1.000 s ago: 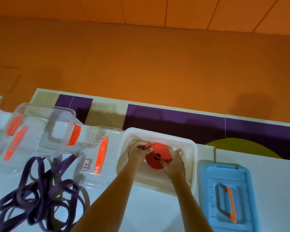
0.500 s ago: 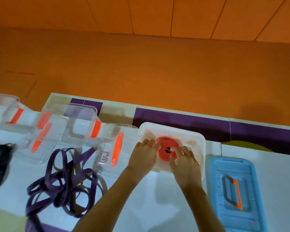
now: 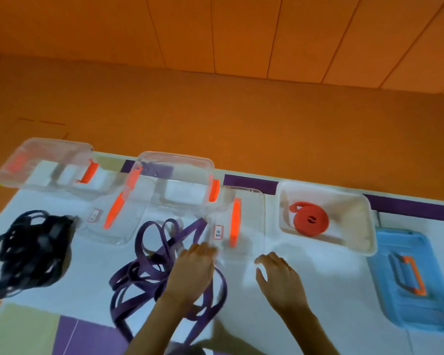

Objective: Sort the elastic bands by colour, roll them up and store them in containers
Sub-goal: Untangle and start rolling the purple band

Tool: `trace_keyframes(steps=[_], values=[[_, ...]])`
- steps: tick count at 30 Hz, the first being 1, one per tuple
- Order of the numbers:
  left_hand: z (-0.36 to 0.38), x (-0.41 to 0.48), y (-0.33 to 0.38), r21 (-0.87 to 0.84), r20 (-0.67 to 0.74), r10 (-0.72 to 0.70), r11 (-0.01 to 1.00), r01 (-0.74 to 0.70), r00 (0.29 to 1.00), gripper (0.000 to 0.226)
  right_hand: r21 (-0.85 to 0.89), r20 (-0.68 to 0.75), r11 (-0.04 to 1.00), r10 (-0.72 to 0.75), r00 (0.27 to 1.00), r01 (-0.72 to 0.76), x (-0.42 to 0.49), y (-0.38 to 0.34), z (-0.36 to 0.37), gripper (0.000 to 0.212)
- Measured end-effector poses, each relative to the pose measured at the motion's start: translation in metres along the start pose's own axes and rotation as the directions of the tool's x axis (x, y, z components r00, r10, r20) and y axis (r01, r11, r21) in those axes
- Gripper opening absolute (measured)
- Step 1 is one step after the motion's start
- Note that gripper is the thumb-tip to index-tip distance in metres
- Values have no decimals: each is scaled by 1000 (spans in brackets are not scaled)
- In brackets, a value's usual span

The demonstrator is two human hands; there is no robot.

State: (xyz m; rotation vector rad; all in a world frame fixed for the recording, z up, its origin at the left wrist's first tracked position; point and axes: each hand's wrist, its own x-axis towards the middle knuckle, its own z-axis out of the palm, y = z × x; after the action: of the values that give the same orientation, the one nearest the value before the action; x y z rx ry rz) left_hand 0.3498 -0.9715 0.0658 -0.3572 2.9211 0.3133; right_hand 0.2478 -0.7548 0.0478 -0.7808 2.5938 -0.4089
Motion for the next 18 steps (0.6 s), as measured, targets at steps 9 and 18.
trace_keyframes(steps=[9,18], values=[[37,-86,-166,-141,127,-301,938,318,945,54,36,180,996,71,981,-79,8,-125,94,35],[69,-109,-227,-318,347,-377,814,486,859,68,5,251,994,-104,962,106,32,-211,155,59]])
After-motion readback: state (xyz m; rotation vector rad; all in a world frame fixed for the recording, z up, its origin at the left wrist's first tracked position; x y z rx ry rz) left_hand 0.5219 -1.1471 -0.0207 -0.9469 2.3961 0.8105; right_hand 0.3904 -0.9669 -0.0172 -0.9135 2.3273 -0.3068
